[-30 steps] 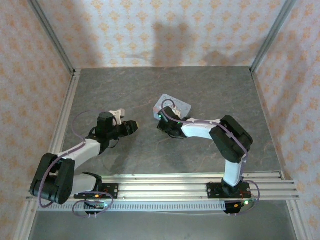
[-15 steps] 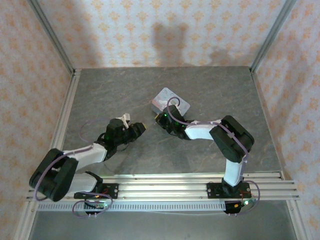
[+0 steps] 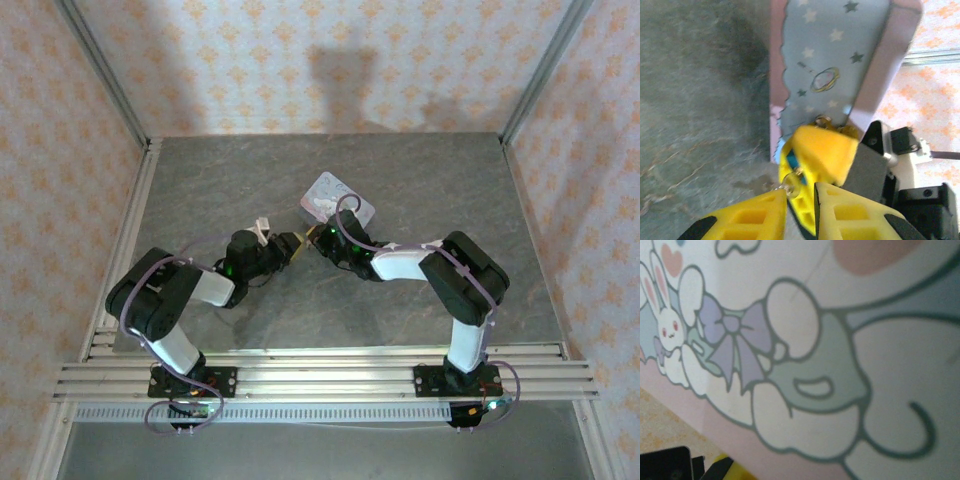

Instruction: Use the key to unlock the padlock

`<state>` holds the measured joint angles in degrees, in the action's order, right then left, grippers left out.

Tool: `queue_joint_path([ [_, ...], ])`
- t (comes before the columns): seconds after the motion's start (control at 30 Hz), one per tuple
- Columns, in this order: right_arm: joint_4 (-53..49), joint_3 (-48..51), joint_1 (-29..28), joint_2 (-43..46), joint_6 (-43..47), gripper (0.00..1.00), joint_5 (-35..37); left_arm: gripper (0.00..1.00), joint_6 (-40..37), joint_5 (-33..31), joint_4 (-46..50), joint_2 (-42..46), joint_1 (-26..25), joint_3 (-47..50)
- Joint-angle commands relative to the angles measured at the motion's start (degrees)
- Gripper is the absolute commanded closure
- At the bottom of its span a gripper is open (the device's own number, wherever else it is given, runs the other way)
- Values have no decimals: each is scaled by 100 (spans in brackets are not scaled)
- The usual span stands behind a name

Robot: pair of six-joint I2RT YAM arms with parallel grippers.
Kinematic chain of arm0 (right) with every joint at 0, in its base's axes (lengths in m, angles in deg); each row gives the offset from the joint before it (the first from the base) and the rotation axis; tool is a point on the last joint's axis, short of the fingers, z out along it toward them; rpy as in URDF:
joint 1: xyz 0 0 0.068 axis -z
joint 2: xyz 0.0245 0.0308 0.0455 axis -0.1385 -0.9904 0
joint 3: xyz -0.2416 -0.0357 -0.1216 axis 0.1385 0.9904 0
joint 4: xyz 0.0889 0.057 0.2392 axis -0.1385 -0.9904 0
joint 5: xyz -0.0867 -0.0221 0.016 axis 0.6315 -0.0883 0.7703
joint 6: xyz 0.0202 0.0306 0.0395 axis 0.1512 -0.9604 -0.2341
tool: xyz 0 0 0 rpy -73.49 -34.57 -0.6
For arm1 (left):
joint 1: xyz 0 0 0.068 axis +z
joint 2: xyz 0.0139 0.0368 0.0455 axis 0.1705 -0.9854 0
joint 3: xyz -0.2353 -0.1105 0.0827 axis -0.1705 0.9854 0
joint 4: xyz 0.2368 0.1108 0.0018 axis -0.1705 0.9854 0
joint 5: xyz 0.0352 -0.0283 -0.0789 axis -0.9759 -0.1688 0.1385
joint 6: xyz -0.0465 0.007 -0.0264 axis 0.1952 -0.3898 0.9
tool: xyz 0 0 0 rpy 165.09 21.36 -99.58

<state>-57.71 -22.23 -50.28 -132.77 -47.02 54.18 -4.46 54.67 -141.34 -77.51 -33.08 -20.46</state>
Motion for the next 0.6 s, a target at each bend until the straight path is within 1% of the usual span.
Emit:
queue_joint_path([
  [0.0,-693,0,-25,-77,-663,100,-654,81,233,50,-594,-166,7,-201],
  [0.23,-952,-170,-30,-35,-681,100,-663,81,648,6,-1220,-768,41,-164],
  [0.37,-1083,-221,-26,-9,-670,100,-594,74,742,-16,-1349,-856,42,-75],
  [0.5,-1153,-273,-21,-26,-674,100,-533,65,700,-87,-1114,-678,42,77],
  [0.57,-1168,-290,-17,-23,-678,100,-513,65,697,-99,-974,-583,50,149],
])
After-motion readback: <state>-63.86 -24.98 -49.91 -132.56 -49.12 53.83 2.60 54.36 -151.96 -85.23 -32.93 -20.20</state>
